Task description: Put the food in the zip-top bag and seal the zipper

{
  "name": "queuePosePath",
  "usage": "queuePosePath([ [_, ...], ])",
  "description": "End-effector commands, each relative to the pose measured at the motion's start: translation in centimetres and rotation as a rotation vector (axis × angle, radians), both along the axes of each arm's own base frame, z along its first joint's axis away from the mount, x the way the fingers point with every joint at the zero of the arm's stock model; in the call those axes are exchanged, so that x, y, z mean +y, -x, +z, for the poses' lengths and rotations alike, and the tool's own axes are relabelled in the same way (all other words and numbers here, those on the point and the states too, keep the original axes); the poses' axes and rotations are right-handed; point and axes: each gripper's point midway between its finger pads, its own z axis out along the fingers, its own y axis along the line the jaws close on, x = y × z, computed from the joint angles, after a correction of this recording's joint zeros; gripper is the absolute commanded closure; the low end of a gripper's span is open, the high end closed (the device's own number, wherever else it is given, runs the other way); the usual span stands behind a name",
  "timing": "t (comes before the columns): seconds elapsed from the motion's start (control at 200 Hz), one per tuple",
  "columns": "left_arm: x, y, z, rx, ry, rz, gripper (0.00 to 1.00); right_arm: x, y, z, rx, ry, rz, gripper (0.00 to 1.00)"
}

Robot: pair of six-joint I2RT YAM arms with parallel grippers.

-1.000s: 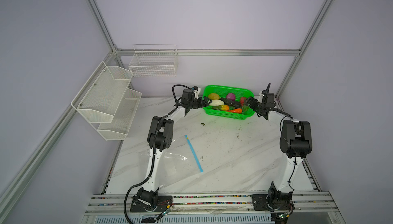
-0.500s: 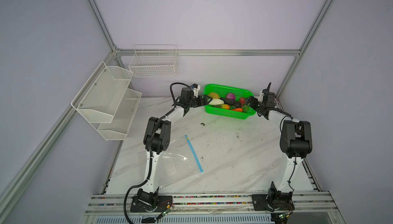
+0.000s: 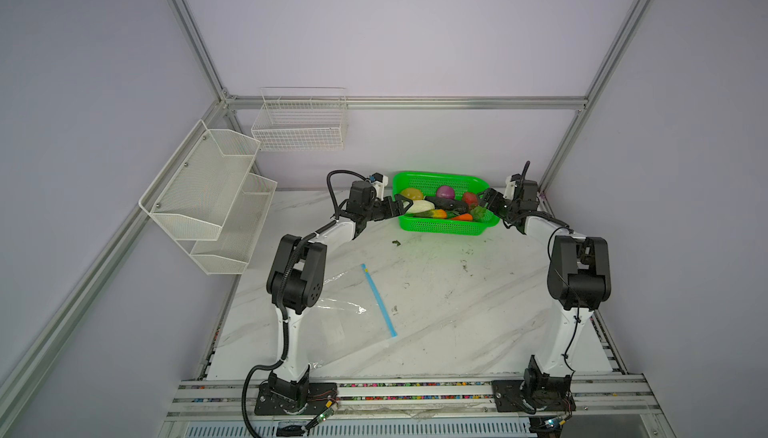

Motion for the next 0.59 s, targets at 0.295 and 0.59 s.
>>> queuePosePath([
  [0.295,-2.4,4.2,4.1,-0.095,0.056,-0.068,0.11,2.9,1.8,3.0,-0.045,-0.028,0.083,0.09],
  [0.59,-1.9,5.4,2.2,-0.058,0.040,-0.060,0.10,4.9,3.5,2.0,-0.005,-0.022,0.110,0.11],
])
